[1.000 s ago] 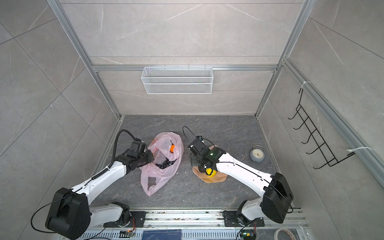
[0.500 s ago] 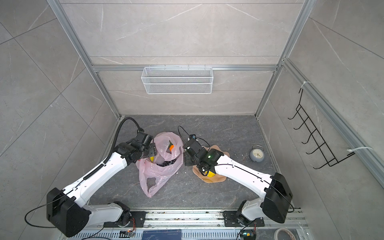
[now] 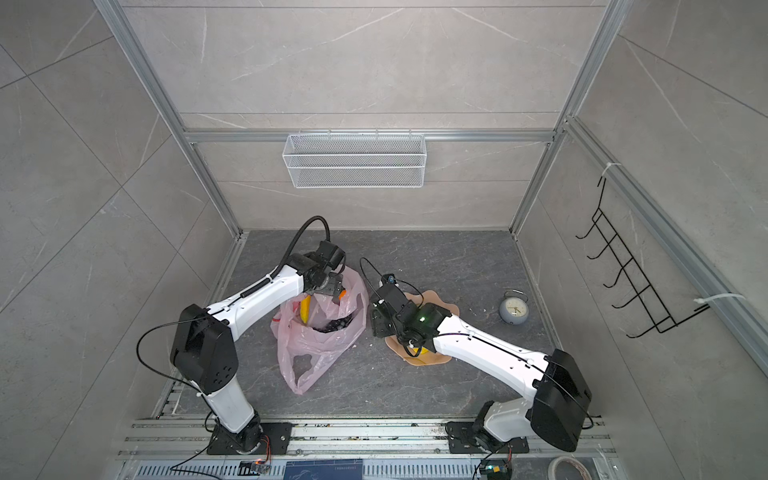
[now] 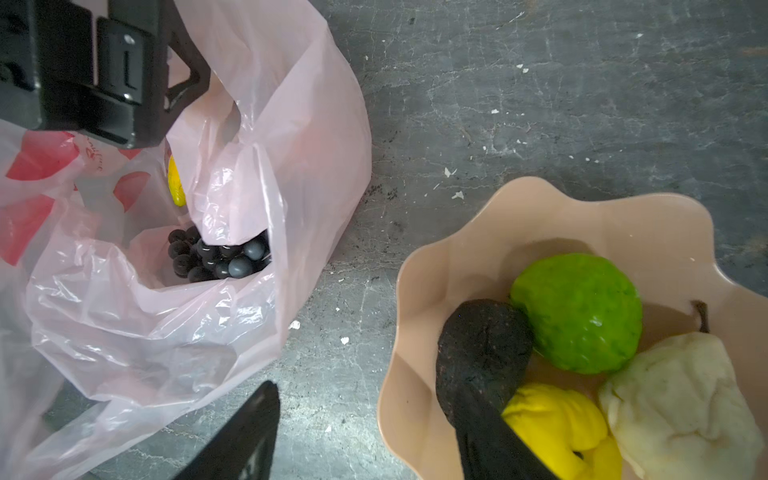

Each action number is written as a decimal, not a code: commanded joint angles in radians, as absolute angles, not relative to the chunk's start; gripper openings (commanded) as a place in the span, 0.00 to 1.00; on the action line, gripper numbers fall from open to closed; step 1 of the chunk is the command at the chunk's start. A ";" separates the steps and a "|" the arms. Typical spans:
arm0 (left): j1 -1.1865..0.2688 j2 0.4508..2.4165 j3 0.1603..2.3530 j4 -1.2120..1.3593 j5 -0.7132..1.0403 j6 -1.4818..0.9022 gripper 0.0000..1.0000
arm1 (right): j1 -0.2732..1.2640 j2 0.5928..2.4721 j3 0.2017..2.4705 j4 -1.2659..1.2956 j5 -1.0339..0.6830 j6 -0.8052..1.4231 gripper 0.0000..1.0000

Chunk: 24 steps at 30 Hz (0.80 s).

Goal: Take the fake fruits out of the plastic bag

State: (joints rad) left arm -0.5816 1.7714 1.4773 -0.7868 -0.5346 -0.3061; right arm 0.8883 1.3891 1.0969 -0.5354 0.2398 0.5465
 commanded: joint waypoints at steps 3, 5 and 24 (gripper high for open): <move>-0.590 1.786 1.526 -0.733 -0.514 -0.139 1.00 | 0.891 1.383 1.081 -0.521 0.235 0.550 0.69; -0.582 1.825 1.548 -0.716 -0.425 -0.103 1.00 | 0.890 1.385 1.083 -0.515 0.235 0.548 0.69; -0.524 1.971 1.679 -0.603 -0.399 -0.149 0.00 | 0.890 1.385 1.080 -0.520 0.233 0.551 0.69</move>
